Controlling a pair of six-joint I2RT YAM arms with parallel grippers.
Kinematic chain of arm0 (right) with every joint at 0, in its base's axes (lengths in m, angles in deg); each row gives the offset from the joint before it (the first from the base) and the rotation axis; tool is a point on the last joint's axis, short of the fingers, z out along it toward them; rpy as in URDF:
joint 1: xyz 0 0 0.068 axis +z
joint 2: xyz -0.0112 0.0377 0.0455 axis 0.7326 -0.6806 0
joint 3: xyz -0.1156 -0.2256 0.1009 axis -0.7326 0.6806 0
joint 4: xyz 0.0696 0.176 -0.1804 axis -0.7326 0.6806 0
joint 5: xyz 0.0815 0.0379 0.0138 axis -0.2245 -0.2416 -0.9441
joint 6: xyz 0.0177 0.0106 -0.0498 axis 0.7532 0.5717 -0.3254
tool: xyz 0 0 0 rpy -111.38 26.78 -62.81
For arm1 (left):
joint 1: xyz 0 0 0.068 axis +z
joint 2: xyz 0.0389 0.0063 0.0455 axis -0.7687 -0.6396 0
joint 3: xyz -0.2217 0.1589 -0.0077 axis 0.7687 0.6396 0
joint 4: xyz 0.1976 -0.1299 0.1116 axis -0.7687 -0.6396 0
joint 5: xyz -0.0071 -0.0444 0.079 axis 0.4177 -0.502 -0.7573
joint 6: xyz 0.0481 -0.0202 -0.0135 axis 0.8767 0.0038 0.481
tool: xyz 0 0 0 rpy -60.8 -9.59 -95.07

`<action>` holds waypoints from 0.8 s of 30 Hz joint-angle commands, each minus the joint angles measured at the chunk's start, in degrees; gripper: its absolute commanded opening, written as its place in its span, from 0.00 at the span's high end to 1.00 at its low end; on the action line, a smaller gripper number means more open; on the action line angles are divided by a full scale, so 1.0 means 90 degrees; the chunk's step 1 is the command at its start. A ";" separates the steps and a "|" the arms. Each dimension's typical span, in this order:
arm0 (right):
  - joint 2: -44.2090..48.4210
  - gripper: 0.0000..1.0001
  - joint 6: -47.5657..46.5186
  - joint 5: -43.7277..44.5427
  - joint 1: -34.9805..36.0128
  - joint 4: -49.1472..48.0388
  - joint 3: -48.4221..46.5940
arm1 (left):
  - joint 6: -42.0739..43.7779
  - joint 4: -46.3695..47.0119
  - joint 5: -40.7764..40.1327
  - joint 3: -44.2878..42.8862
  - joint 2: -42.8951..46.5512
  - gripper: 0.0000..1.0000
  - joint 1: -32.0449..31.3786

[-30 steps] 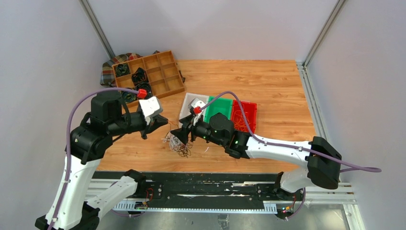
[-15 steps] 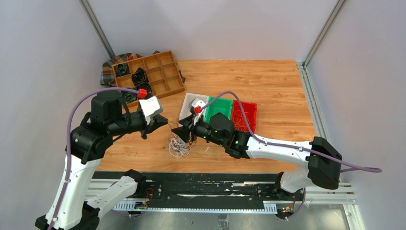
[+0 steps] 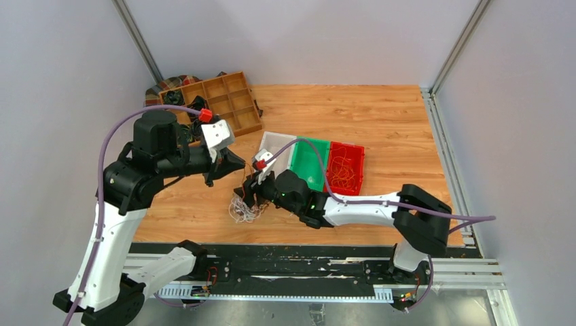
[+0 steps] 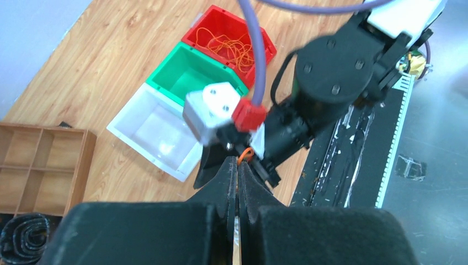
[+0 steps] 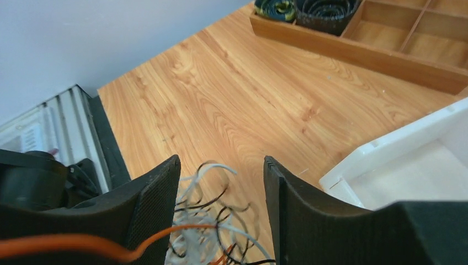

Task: Untangle the cables
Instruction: Untie the cable.

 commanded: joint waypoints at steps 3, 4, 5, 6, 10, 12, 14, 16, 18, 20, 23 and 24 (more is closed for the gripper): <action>-0.0595 0.44 0.0086 0.0862 0.0168 -0.0789 0.0288 | -0.0315 0.0100 0.0225 -0.0713 -0.0107 0.99 -0.0057; -0.0649 0.44 0.0079 0.0952 0.0168 -0.0841 0.0376 | -0.0332 0.0100 0.0162 -0.0851 -0.0113 0.99 -0.0059; -0.0692 0.44 0.0058 0.1039 0.0168 -0.0875 0.0457 | -0.0323 0.0101 0.0077 -0.1005 -0.0131 1.00 -0.0055; -0.0716 0.44 0.0054 0.1149 0.0168 -0.0918 0.0589 | -0.0311 0.0100 -0.0057 -0.1205 -0.0157 1.00 -0.0059; -0.0771 0.43 -0.0033 0.1624 0.0169 -0.1265 0.1021 | -0.0124 0.0100 -0.0769 -0.2117 -0.0361 1.00 -0.0055; -0.0805 0.43 -0.0075 0.1807 0.0168 -0.1357 0.1168 | -0.0052 0.0105 -0.1071 -0.2642 -0.0499 0.99 -0.0056; -0.0844 0.42 -0.0114 0.1948 0.0164 -0.1418 0.1281 | 0.0014 0.0110 -0.1297 -0.3058 -0.0629 0.99 -0.0054; -0.0878 0.42 -0.0144 0.2024 0.0159 -0.1471 0.1379 | 0.0086 0.0110 -0.1484 -0.3427 -0.0752 0.99 -0.0055; -0.0911 0.42 -0.0153 0.2055 0.0159 -0.1493 0.1455 | 0.0194 0.0110 -0.1634 -0.3723 -0.0841 0.99 -0.0057; -0.0952 0.41 -0.0157 0.2056 0.0159 -0.1492 0.1503 | 0.0269 0.0142 -0.1768 -0.3938 -0.0925 0.99 -0.0058; -0.1029 0.41 -0.0150 0.2056 0.0159 -0.1438 0.1500 | 0.0329 0.0412 -0.2050 -0.4049 -0.0942 0.99 -0.0057; -0.1043 0.41 -0.0141 0.2056 0.0151 -0.1432 0.1511 | 0.0348 0.0504 -0.2100 -0.4060 -0.0932 0.99 -0.0059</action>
